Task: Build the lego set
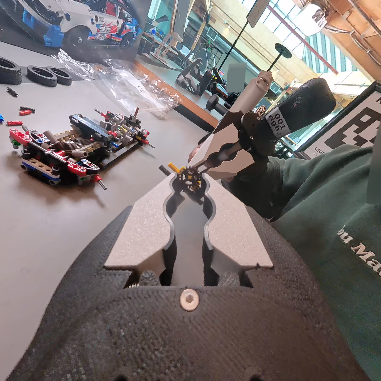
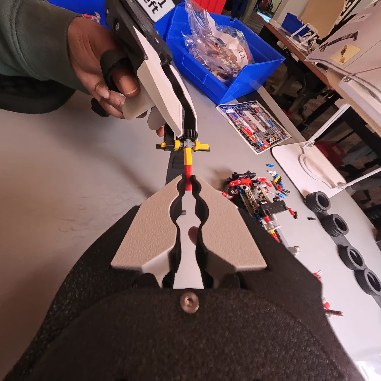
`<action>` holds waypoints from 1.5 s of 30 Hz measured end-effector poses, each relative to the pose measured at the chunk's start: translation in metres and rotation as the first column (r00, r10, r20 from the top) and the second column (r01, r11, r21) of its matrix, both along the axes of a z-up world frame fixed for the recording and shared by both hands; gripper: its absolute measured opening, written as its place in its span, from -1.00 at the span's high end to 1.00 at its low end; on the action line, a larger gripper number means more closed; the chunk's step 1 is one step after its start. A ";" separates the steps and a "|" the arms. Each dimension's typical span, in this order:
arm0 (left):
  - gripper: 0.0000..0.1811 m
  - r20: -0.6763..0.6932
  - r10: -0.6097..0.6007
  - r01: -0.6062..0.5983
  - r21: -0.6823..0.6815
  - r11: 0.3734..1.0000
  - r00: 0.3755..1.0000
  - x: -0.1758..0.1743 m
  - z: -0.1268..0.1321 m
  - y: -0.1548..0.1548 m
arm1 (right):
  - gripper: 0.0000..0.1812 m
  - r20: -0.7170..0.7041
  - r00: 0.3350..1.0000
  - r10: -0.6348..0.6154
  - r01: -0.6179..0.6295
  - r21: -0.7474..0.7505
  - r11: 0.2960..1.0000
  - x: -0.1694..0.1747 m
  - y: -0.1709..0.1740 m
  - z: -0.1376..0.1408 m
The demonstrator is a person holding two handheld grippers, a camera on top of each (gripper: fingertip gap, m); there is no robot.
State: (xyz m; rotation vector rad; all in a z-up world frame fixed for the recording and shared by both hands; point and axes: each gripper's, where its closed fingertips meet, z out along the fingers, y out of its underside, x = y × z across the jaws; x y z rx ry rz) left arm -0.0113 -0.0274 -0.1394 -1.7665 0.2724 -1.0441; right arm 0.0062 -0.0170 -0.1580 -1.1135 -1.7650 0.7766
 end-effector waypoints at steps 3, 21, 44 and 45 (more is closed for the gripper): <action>0.80 -0.010 -0.001 0.001 -0.011 1.000 1.000 0.000 -0.001 -0.002 | 0.98 -0.029 1.000 -0.004 0.005 0.025 1.000 0.000 0.001 0.006; 0.49 -0.106 0.082 -0.086 -0.036 0.996 0.991 -0.014 -0.003 0.002 | 0.97 -0.186 0.983 -0.005 0.016 0.059 0.998 -0.011 0.015 -0.001; 0.74 -0.664 0.074 0.125 0.247 0.961 0.744 -0.007 -0.063 -0.006 | 0.61 -0.004 0.986 0.166 -0.161 0.227 0.960 -0.004 -0.011 -0.039; 0.74 -0.686 0.082 0.146 0.267 0.952 0.723 -0.006 -0.064 -0.007 | 0.57 0.017 0.987 0.158 -0.159 0.193 0.968 -0.002 -0.007 -0.039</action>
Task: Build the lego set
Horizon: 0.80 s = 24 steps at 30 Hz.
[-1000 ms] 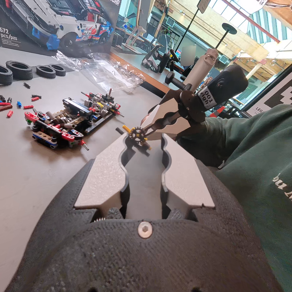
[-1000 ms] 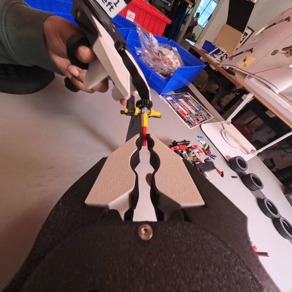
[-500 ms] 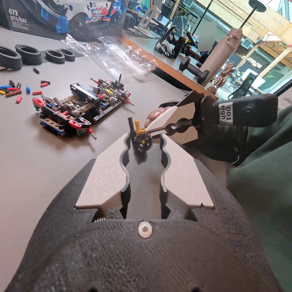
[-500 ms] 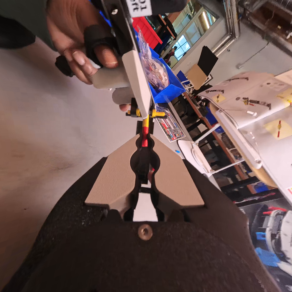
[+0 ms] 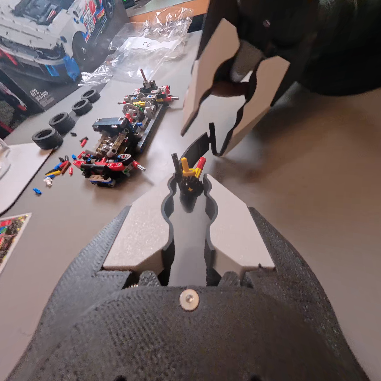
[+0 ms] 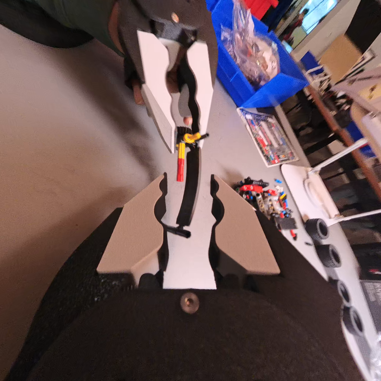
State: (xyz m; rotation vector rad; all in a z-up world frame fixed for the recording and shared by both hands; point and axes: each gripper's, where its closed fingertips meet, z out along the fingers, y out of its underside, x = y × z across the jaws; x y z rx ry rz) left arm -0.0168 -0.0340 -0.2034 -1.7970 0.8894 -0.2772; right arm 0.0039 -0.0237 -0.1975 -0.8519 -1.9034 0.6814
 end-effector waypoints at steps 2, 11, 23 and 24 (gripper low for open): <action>0.75 -0.084 -0.029 0.033 0.049 0.998 0.996 0.005 -0.003 -0.002 | 0.48 0.083 0.996 -0.016 0.019 -0.041 0.999 0.004 0.009 -0.010; 0.77 -0.302 -0.076 0.111 0.102 0.989 0.950 0.018 -0.019 -0.007 | 0.86 0.201 0.980 -0.008 -0.005 0.065 0.998 0.008 0.011 -0.045; 0.43 0.031 -0.030 0.036 -0.211 0.977 0.999 0.005 -0.018 -0.013 | 0.94 0.092 0.996 -0.011 -0.030 0.429 0.903 0.004 0.019 -0.044; 0.40 0.035 -0.026 0.033 -0.226 0.974 0.999 0.006 -0.020 -0.013 | 0.92 0.099 0.995 0.004 -0.043 0.401 0.915 0.005 0.015 -0.044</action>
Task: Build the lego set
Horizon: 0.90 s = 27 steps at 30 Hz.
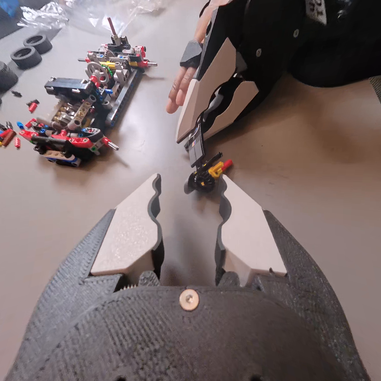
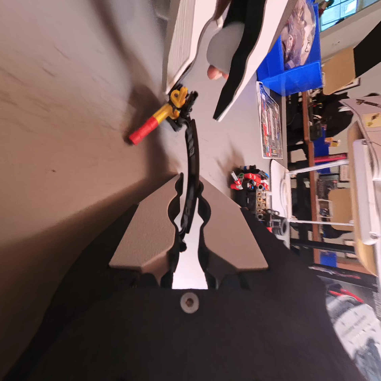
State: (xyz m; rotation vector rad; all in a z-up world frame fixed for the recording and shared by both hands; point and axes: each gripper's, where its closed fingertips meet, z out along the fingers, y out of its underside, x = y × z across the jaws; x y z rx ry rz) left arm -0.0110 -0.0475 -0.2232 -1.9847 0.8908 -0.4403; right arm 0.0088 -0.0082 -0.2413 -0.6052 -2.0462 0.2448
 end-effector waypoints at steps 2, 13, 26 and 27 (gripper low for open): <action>0.41 -0.030 0.013 -0.014 -0.010 1.000 0.999 0.000 -0.005 0.001 | 0.80 0.019 0.999 0.031 -0.029 -0.109 0.994 0.003 -0.009 0.003; 0.64 -0.205 -0.029 0.051 0.103 0.993 0.978 -0.004 -0.014 0.001 | 0.45 0.105 0.994 0.014 0.057 -0.641 0.765 0.020 0.006 0.023; 0.55 -0.145 -0.052 0.072 0.137 0.988 0.988 -0.011 0.003 -0.005 | 0.56 0.217 0.975 0.056 0.085 -0.590 0.803 0.029 -0.002 0.001; 0.56 -0.111 -0.052 0.065 0.120 0.991 0.992 -0.013 0.005 -0.006 | 0.56 0.213 0.976 0.055 0.084 -0.590 0.803 0.029 -0.001 0.002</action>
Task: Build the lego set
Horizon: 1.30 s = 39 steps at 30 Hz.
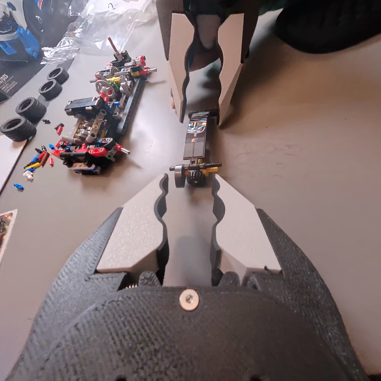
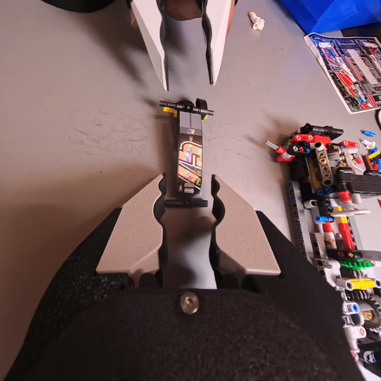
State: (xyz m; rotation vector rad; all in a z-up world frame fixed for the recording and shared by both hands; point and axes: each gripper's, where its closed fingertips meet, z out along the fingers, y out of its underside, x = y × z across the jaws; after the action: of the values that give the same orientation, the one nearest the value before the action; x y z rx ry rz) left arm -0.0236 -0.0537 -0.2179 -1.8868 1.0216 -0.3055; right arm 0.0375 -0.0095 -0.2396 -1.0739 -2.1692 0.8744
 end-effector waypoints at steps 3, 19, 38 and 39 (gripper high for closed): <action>0.56 0.068 0.029 -0.024 -0.066 0.998 0.997 -0.009 0.000 -0.002 | 0.56 -0.021 1.000 -0.018 0.018 -0.025 1.000 -0.001 0.004 0.006; 0.61 0.013 0.048 -0.046 -0.132 0.990 0.999 0.002 -0.019 0.002 | 0.78 0.100 0.995 0.029 -0.034 0.051 0.998 0.016 0.014 0.005; 0.60 0.040 0.095 -0.091 -0.098 0.991 0.995 -0.006 -0.011 0.007 | 0.77 0.264 0.955 0.132 -0.171 0.131 0.976 -0.003 0.028 0.012; 0.60 0.043 0.096 -0.092 -0.096 0.991 0.994 -0.005 -0.011 0.007 | 0.77 0.260 0.957 0.129 -0.165 0.125 0.978 -0.002 0.027 0.010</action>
State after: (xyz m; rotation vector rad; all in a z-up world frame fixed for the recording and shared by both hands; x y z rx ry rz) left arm -0.0291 -0.0464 -0.2287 -1.9957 0.8967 -0.3469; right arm 0.0350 0.0172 -0.2301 -1.0052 -2.5079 0.6597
